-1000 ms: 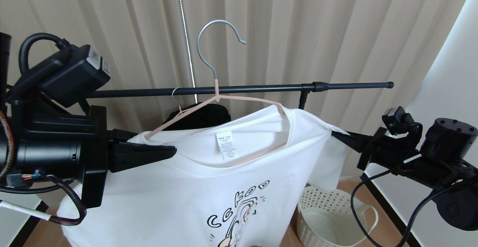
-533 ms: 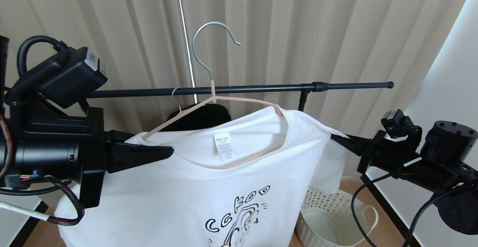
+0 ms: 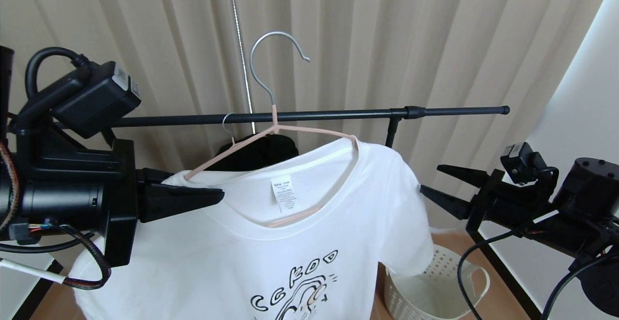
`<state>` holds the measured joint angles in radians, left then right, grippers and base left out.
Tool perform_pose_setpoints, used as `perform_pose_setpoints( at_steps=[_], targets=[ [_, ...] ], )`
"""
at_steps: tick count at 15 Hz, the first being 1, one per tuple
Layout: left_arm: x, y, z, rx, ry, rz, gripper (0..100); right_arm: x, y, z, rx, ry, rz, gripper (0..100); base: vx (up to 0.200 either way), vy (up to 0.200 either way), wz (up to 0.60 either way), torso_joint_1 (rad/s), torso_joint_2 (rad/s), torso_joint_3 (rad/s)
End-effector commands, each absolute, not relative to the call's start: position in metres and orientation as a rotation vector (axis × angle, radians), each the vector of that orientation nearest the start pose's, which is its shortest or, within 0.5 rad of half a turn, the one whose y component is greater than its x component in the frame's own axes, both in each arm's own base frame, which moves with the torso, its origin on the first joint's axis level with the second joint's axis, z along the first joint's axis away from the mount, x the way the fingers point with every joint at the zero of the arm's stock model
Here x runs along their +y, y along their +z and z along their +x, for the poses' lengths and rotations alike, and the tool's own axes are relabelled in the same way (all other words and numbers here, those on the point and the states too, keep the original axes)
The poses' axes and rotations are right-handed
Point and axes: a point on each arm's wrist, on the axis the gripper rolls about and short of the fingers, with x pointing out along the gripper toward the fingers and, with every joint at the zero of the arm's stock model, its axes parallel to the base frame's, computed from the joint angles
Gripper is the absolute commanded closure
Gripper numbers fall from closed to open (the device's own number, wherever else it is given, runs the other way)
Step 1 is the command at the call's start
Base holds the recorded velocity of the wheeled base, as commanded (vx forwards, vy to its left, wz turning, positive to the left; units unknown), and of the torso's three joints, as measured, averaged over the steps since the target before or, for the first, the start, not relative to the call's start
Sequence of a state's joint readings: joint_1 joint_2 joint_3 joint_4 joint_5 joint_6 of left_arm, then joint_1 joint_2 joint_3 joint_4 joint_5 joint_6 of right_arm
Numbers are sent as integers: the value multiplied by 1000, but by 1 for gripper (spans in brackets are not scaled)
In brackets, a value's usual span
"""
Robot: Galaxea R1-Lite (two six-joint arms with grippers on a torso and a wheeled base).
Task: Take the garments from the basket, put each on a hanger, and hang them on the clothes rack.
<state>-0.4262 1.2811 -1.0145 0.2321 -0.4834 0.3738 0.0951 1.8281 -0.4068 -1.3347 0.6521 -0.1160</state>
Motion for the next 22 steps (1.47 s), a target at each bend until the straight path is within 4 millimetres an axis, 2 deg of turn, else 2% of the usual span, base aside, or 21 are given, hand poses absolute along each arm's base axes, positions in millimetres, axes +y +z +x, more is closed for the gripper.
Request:
perform_pose_setpoints(
  at_steps=[1,5,10,14,19,22],
  targets=[
    [-87,265,171,356,-962,312,100,39,129,267,10,752,-94,0,0,0,0,0,0,0],
    [-85,262,173,382,-941,295,100,41,143,260,-40,757,-107,0,0,0,0,0,0,0],
    [-90,249,188,467,-865,294,100,46,154,252,-79,775,-115,0,0,0,0,0,0,0],
    [-97,238,205,518,-804,295,100,46,153,253,-75,772,-113,0,0,0,0,0,0,0],
    [-114,220,242,507,-688,258,100,46,153,254,-73,771,-113,0,0,0,0,0,0,0],
    [-119,213,253,514,-668,231,100,47,152,254,-69,771,-112,0,0,0,0,0,0,0]
  ],
)
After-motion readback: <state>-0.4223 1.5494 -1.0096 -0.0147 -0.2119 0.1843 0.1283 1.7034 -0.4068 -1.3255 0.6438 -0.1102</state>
